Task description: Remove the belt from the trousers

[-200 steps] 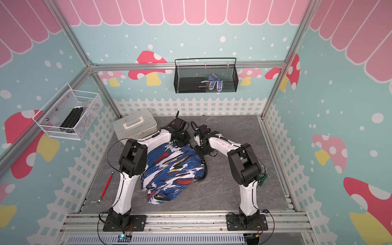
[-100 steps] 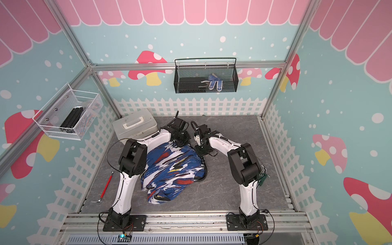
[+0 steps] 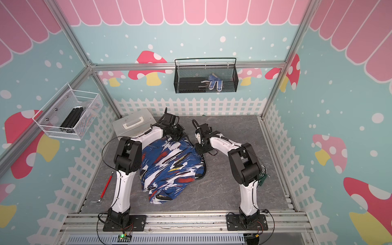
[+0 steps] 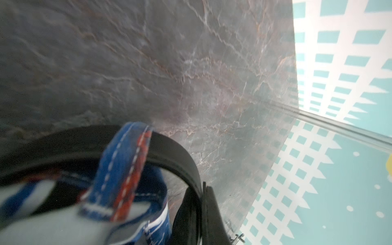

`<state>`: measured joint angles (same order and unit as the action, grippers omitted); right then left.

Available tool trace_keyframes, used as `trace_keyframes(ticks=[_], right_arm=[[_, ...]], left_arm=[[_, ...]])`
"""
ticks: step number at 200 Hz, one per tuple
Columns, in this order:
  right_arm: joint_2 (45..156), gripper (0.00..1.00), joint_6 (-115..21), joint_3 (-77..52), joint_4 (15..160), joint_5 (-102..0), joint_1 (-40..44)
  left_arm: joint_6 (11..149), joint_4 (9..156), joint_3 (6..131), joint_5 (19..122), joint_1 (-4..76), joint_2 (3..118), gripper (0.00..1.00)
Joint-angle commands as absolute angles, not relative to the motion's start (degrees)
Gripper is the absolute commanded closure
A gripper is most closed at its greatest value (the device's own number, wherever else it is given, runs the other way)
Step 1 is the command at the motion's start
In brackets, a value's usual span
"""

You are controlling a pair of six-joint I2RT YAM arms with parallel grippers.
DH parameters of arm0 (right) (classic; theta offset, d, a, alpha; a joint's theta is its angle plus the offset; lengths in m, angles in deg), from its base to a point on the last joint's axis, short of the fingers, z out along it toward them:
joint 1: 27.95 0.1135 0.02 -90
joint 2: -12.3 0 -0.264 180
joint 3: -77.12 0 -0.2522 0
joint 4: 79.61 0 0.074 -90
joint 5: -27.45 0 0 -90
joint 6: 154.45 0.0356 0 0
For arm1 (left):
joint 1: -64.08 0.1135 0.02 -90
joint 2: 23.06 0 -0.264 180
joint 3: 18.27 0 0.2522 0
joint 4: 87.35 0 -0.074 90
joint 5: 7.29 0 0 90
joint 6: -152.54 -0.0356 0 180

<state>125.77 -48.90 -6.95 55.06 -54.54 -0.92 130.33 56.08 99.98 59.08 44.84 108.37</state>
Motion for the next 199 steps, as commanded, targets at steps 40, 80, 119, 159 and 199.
trace_keyframes(ticks=[40,80,119,159,199], right_arm=[[124.85,1.0,-49.48,-13.14,42.46,-61.57,-5.85],[121.68,1.0,-50.36,-15.8,41.3,-63.42,-11.64],[119.14,1.0,-52.81,-16.33,39.53,-66.2,-15.51],[118.91,1.0,-52.94,-16.69,39.29,-65.45,-16.99],[119.31,1.0,-53.07,-17.11,39.51,-64.94,-17.4]], left_arm=[[153.53,92.37,91.83,66.81,53.52,99.35,1.0],[151.0,93.33,93.87,70.93,56.91,96.27,1.0],[156.06,108.06,85.33,79.55,60.25,92.46,1.0],[164.75,122.63,76.72,92.85,61.13,90.62,1.0],[168.68,126.51,74.87,98.86,61.53,90.35,1.0]])
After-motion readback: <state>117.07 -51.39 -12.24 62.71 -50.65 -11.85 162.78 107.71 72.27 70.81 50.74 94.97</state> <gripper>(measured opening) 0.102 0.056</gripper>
